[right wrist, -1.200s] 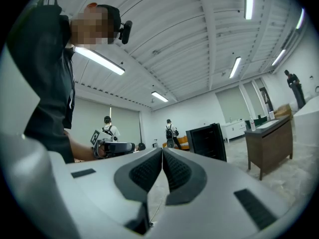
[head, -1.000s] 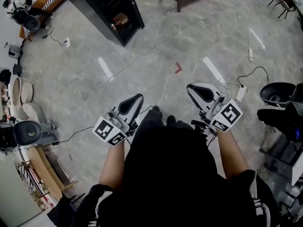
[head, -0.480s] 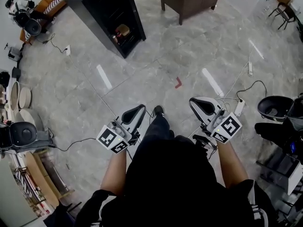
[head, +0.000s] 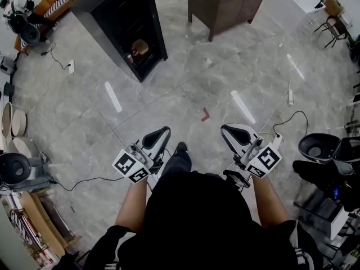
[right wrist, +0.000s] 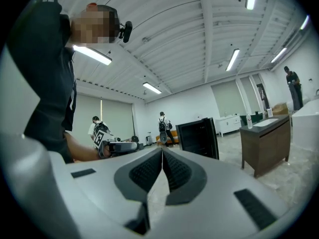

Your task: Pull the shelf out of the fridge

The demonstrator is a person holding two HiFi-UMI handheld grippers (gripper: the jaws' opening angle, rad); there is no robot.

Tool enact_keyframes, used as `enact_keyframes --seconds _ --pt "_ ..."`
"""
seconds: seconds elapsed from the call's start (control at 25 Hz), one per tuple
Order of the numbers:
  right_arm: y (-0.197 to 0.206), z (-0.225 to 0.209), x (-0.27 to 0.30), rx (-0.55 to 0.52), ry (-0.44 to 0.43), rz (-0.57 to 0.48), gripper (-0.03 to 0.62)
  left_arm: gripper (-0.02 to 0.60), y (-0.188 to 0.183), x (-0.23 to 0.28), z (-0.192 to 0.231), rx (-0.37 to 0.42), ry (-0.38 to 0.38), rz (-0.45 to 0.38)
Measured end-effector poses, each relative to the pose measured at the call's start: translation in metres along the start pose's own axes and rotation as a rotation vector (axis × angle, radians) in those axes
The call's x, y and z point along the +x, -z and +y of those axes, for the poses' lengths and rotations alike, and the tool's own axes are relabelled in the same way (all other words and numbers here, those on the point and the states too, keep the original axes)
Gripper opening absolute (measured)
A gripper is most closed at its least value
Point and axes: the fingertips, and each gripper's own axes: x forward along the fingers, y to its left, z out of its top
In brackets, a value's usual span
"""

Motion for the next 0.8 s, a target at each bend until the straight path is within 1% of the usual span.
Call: enact_keyframes --seconds 0.16,0.36,0.56,0.8 --pt "-0.015 -0.028 0.029 -0.019 0.011 0.005 0.026 0.023 -0.014 0.022 0.031 0.002 0.02 -0.01" --pt "-0.032 -0.048 0.068 -0.038 0.012 -0.001 0.026 0.023 -0.026 0.03 0.07 -0.015 0.024 -0.021" --pt "-0.036 -0.06 0.089 -0.039 0.002 0.01 0.026 0.023 -0.032 0.03 0.094 -0.042 -0.005 -0.05" --pt "-0.039 -0.087 0.111 -0.022 0.008 0.017 0.026 0.023 -0.036 0.033 0.119 -0.06 -0.038 -0.062"
